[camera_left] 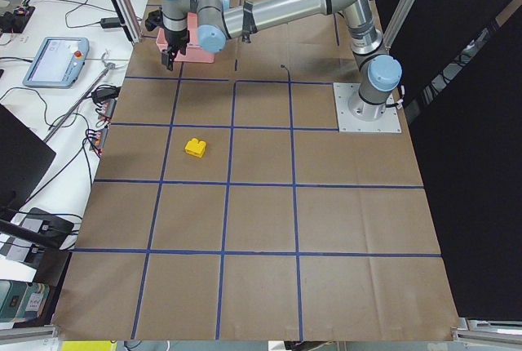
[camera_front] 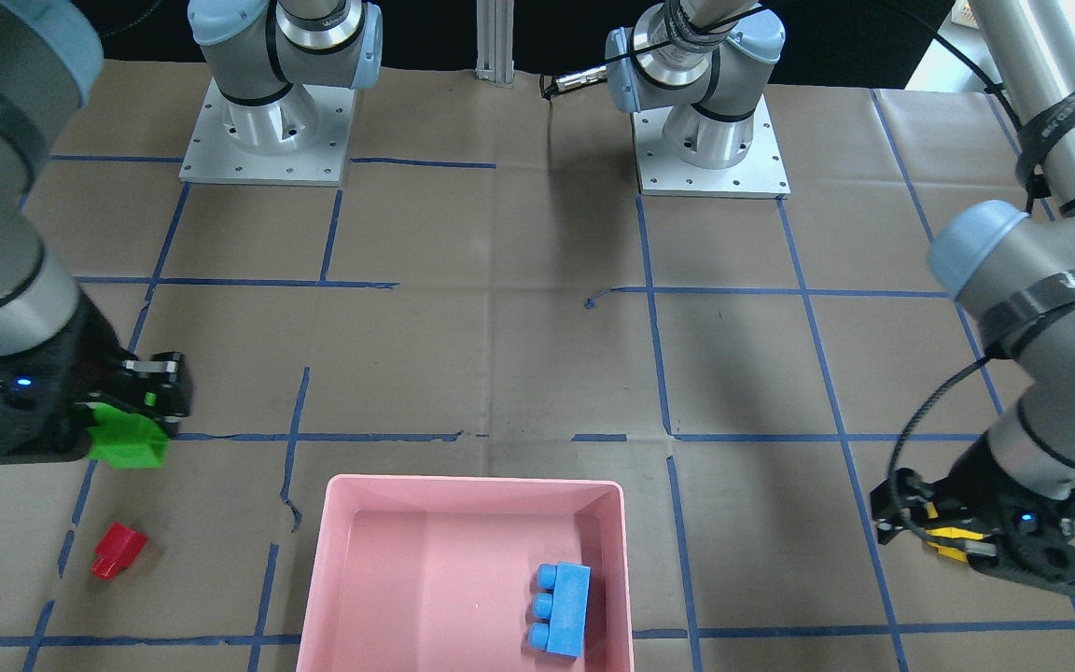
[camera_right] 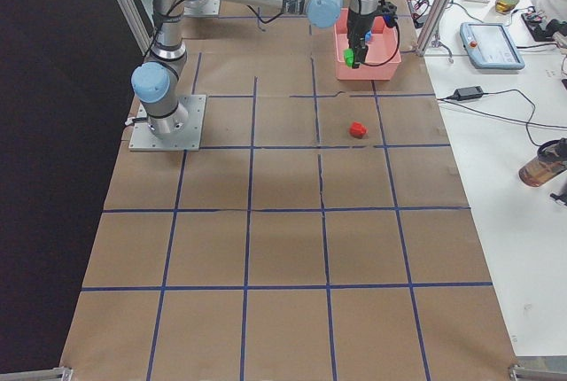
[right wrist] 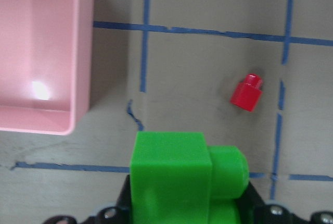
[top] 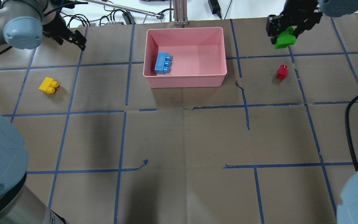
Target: Put all blocks into box
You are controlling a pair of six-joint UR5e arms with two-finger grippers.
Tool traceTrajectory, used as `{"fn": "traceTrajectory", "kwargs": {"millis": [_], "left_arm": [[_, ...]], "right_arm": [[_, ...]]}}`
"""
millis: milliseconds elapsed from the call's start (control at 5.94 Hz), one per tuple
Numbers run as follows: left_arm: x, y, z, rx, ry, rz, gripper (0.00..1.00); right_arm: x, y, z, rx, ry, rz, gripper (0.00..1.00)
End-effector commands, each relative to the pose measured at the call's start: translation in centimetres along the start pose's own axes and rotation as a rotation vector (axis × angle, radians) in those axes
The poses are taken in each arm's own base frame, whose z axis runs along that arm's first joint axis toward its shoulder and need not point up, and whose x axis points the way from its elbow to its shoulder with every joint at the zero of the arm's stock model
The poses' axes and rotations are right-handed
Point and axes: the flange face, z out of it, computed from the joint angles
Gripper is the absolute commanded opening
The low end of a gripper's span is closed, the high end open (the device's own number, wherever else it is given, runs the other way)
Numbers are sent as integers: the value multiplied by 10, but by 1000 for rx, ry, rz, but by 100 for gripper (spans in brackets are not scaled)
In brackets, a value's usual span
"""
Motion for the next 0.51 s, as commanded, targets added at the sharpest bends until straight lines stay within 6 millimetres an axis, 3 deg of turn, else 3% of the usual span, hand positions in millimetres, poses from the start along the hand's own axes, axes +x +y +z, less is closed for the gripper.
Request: {"fn": "traceTrajectory", "kwargs": {"millis": [0,168,337], "left_arm": [[-66,64,39,-99,21,9,100],[-90,98,64,-145,18,23,100],[-93,101,83,-138,15,114,100]], "right_arm": [[-117,-41,37,-10,-57,56,43],[-134,-61,87,-64,-53,48,43],[-138,-71,124,-80,-55,60,44]]}}
